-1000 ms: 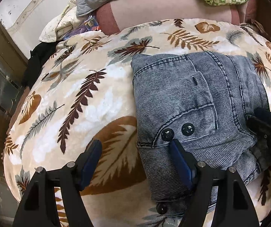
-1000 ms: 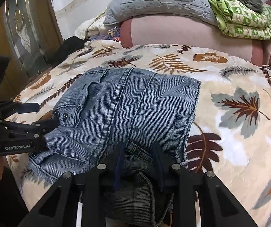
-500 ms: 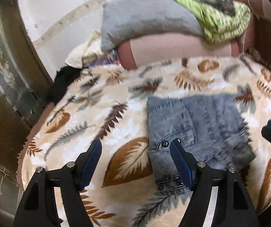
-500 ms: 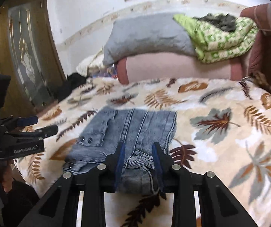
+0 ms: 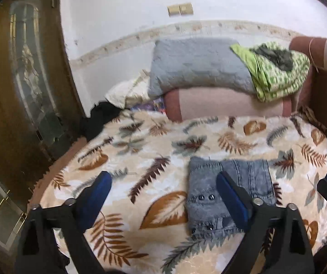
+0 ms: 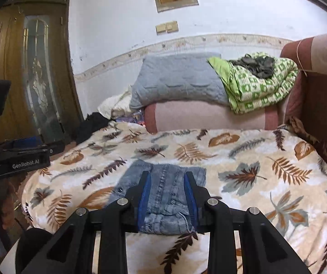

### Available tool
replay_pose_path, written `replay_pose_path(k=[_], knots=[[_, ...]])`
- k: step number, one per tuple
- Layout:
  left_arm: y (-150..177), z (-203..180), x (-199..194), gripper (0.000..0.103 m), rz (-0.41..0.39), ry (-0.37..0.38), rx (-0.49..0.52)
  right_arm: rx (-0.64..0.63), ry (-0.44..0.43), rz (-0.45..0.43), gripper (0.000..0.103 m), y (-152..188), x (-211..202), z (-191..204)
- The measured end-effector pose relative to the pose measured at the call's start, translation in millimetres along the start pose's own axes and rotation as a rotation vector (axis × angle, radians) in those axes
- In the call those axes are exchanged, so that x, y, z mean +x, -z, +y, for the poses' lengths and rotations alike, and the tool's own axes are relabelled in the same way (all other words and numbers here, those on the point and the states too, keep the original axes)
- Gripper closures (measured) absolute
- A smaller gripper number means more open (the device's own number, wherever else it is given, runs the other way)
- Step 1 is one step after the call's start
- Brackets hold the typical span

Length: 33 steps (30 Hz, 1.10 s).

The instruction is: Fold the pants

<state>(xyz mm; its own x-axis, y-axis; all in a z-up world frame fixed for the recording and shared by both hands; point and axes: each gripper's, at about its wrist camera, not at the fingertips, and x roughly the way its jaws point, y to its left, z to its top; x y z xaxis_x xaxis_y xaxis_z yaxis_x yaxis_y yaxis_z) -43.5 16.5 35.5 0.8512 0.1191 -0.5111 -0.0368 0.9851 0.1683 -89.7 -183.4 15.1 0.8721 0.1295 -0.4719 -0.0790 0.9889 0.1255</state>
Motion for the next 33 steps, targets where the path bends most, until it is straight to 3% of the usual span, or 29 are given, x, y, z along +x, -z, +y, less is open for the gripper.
replay_pose_path(k=[5,10,33], knots=[[-3.9,4.2,-13.6,0.009,-0.031,0.005,0.001,-0.015,-0.007,-0.016,0.068,-7.1,-8.7,11.3],[-5.1,5.9,-17.6,0.009,-0.012,0.013,-0.001,-0.017,-0.002,-0.024,0.056,-6.6,-11.2,17.4],[-2.2,4.5,-20.3,0.009,0.007,-0.002,0.028,-0.047,0.013,-0.014,0.052,-0.6,-6.3,23.0]])
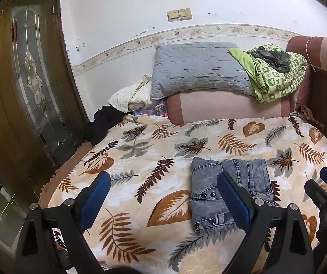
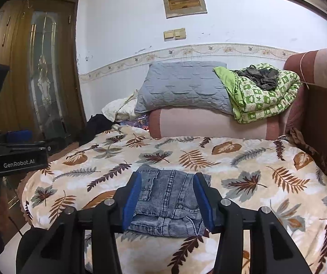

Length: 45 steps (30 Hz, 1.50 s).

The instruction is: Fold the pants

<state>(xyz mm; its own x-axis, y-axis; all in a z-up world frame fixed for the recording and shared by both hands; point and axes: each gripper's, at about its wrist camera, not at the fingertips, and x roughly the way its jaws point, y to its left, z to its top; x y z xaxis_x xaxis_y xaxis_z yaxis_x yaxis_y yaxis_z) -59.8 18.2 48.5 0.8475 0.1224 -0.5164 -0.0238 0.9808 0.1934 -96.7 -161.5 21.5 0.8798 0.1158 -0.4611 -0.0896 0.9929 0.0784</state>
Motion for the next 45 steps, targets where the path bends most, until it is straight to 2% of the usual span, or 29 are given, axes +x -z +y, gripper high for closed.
replay_pose_path(k=[13,32,45], knots=[[0.8,3.4,-7.6,0.009,-0.018,-0.016,-0.014,-0.007,-0.003,0.004,0.052,2.5,1.1,0.4],[2.8,13.1,-13.7,0.009,-0.034,0.011,-0.049,-0.028,-0.016,0.037,0.052,6.9,11.2,4.1],[7.9,13.1,-11.4,0.009,-0.019,0.079,-0.051,-0.034,-0.017,0.045,0.052,7.1,14.3,6.4]])
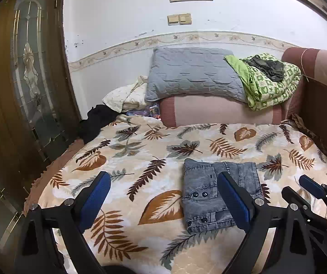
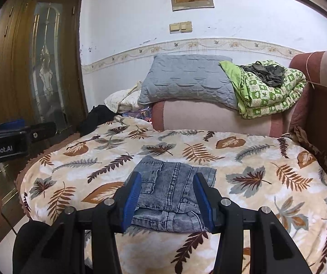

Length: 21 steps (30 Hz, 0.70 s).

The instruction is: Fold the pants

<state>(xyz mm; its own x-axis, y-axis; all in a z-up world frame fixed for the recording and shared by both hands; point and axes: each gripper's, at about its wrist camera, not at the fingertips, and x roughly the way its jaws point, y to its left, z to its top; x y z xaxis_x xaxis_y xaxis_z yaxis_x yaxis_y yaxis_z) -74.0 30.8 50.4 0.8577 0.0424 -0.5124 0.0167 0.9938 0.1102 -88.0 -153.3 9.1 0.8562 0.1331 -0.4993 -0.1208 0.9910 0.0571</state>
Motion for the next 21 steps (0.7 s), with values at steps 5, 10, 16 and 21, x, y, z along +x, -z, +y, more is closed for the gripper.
replay_pose_path(k=[5,10,16,21], knots=[[1.4,1.3,2.0,0.009,0.009,0.021,0.0,-0.004,0.001,0.0,0.052,-0.7,0.6,1.0],[3.6,6.2,5.9,0.009,0.032,0.052,-0.022,-0.008,0.001,0.0,0.052,-2.3,1.7,1.5],[4.7,12.1,8.2,0.009,0.043,0.102,-0.036,-0.019,-0.001,0.004,0.052,-4.1,3.6,4.0],[6.5,14.1,12.8,0.009,0.067,0.154,-0.042,-0.038,0.001,0.006,0.052,-5.1,4.6,9.2]])
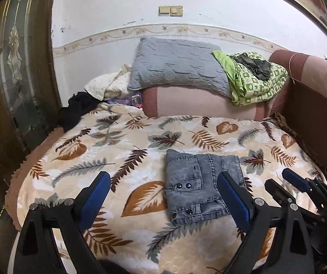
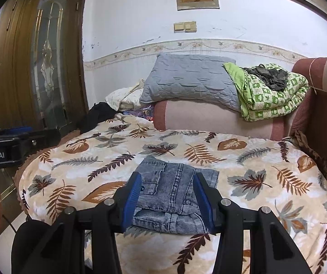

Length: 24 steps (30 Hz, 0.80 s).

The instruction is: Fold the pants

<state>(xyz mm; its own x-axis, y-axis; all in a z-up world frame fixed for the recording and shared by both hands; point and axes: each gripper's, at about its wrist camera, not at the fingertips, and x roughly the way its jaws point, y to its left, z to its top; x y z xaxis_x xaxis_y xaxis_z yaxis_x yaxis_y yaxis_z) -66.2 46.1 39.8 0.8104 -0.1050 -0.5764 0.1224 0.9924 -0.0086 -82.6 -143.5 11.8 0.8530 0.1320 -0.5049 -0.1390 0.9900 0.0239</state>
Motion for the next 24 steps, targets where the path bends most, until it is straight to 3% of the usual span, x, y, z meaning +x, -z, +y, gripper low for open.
replay_pose_path(k=[24], knots=[[21.4,29.4,42.8,0.009,0.115,-0.054,-0.016,-0.006,0.024,0.031,0.052,-5.9,15.2,10.8]])
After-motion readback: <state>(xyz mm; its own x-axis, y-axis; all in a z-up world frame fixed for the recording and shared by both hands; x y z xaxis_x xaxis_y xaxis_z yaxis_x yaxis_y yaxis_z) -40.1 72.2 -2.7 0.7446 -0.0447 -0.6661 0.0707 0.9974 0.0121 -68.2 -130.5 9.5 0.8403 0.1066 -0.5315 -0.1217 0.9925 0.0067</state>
